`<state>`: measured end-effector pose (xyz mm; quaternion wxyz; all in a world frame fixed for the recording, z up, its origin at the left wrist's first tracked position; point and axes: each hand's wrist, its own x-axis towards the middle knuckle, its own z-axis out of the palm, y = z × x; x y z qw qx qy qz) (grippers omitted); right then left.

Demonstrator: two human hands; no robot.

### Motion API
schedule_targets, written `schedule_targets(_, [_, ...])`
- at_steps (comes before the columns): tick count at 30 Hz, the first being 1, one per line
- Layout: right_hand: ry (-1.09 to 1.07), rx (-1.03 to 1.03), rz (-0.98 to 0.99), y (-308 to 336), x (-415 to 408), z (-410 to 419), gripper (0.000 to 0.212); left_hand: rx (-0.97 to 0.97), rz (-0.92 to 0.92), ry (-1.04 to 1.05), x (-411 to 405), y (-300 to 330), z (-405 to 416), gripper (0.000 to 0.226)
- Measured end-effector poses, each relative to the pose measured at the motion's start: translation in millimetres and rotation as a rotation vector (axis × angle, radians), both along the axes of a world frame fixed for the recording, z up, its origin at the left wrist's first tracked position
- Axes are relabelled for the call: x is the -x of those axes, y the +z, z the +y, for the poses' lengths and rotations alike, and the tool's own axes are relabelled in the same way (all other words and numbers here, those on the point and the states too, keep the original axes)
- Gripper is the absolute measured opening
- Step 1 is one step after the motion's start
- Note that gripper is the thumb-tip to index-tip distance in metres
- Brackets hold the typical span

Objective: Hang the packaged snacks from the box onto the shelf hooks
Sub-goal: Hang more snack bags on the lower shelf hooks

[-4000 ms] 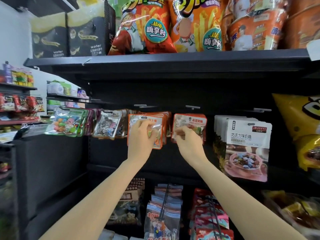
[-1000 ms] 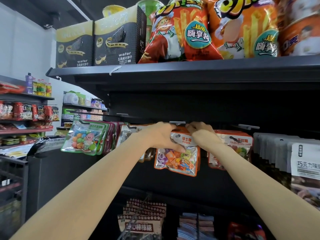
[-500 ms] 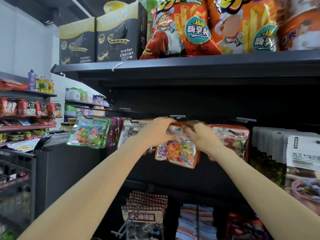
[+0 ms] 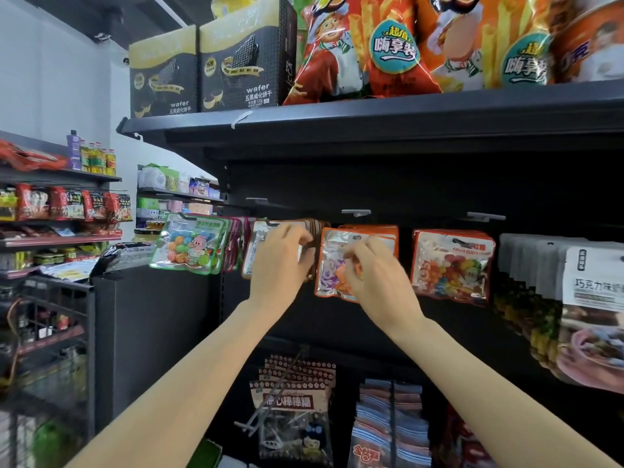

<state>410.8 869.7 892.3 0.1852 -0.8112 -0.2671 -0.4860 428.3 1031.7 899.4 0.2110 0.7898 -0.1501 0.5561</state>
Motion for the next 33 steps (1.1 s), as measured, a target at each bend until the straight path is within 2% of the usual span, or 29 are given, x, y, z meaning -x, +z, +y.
schedule_targets(4, [0.114, 0.051, 0.115, -3.1, 4.9, 23.0, 0.022, 0.241, 0.122, 0.076, -4.5, -13.7, 27.8, 0.03])
schedule_targets(8, [0.151, 0.118, 0.153, 5.2, 2.4, 52.7, 0.036, 0.345, 0.402, 0.034, -17.4, -10.9, 55.2, 0.071])
schedule_targets(10, [0.036, 0.189, 0.131, 9.8, -4.6, 67.4, 0.05, 0.348, 0.54, -0.054, -23.2, -6.9, 66.6, 0.092])
schedule_targets(11, [-0.072, 0.237, 0.096, 12.4, -9.0, 73.4, 0.058, 0.34, 0.571, -0.093, -25.2, -5.0, 71.6, 0.096])
schedule_targets(14, [-0.365, 0.414, -0.045, 25.6, -23.9, 86.8, 0.073, 0.242, 0.657, -0.156, -33.6, 4.6, 80.5, 0.087])
schedule_targets(17, [-0.464, 0.499, -0.01, 42.6, -36.9, 94.5, 0.079, 0.121, 0.678, -0.212, -41.0, 16.9, 84.2, 0.086])
schedule_targets(18, [-0.481, 0.509, 0.027, 47.6, -39.6, 96.0, 0.08, 0.106, 0.69, -0.24, -45.7, 18.5, 86.8, 0.095])
schedule_targets(20, [-0.5, 0.517, 0.093, 54.4, -43.5, 96.5, 0.082, 0.158, 0.745, -0.262, -53.0, 18.2, 89.3, 0.114])
schedule_targets(21, [-0.504, 0.52, 0.123, 55.8, -45.1, 96.1, 0.082, 0.189, 0.752, -0.273, -58.1, 16.3, 90.2, 0.116])
schedule_targets(29, [-0.574, 0.513, 0.198, 53.5, -58.2, 102.6, 0.076, 0.187, 0.708, -0.294, -77.9, 11.4, 84.5, 0.105])
schedule_targets(33, [-0.617, 0.523, 0.173, 54.5, -61.6, 104.5, 0.071, 0.267, 0.664, -0.354, -77.0, 6.5, 79.6, 0.125])
